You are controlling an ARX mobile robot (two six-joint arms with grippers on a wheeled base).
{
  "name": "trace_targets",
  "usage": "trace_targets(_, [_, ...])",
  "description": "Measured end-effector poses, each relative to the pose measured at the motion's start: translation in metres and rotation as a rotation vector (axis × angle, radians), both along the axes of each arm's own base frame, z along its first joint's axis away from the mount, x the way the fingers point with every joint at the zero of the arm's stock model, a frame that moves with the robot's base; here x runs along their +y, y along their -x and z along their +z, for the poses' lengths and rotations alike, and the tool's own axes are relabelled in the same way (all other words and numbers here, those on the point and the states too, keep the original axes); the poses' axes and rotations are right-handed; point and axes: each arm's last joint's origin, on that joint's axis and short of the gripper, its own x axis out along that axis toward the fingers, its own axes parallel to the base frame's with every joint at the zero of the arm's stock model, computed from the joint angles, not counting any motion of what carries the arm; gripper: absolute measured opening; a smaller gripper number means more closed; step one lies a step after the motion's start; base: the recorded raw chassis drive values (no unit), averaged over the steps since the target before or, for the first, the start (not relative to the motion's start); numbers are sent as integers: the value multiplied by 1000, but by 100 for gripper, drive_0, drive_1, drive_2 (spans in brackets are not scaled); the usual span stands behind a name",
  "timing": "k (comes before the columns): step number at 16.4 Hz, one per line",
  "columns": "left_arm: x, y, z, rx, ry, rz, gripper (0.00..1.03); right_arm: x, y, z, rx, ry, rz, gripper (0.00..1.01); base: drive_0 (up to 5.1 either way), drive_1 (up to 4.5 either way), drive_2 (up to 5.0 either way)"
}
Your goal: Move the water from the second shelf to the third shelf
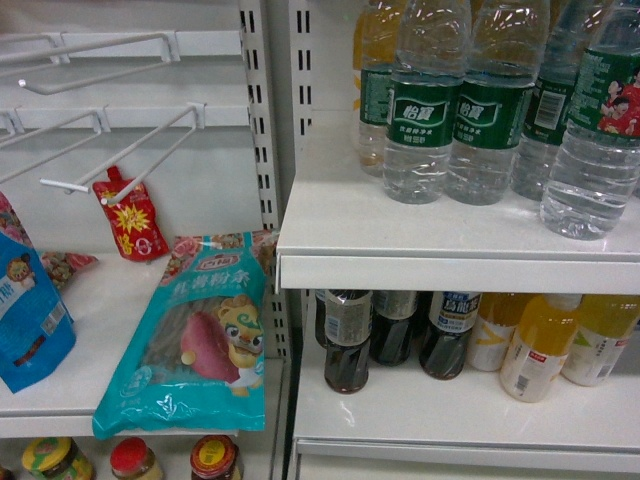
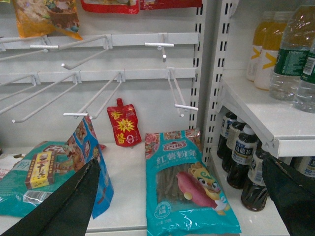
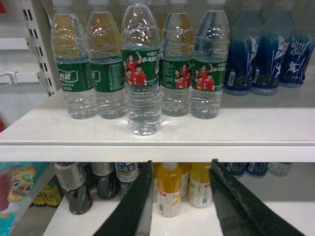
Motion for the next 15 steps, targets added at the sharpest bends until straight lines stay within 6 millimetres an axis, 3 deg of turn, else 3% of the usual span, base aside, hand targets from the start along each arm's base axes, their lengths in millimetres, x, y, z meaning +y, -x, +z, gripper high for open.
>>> trace_targets(3, [0, 0, 0, 0, 0, 0, 98, 0, 0, 0, 0, 0, 0, 74, 0, 0, 0])
trace_targets(6, [0, 0, 0, 0, 0, 0, 98, 0, 0, 0, 0, 0, 0, 100, 0, 0, 0])
trace_targets(15, [0, 0, 0, -3, 0, 0, 98, 0, 0, 0, -2, 0, 0, 98, 0, 0, 0])
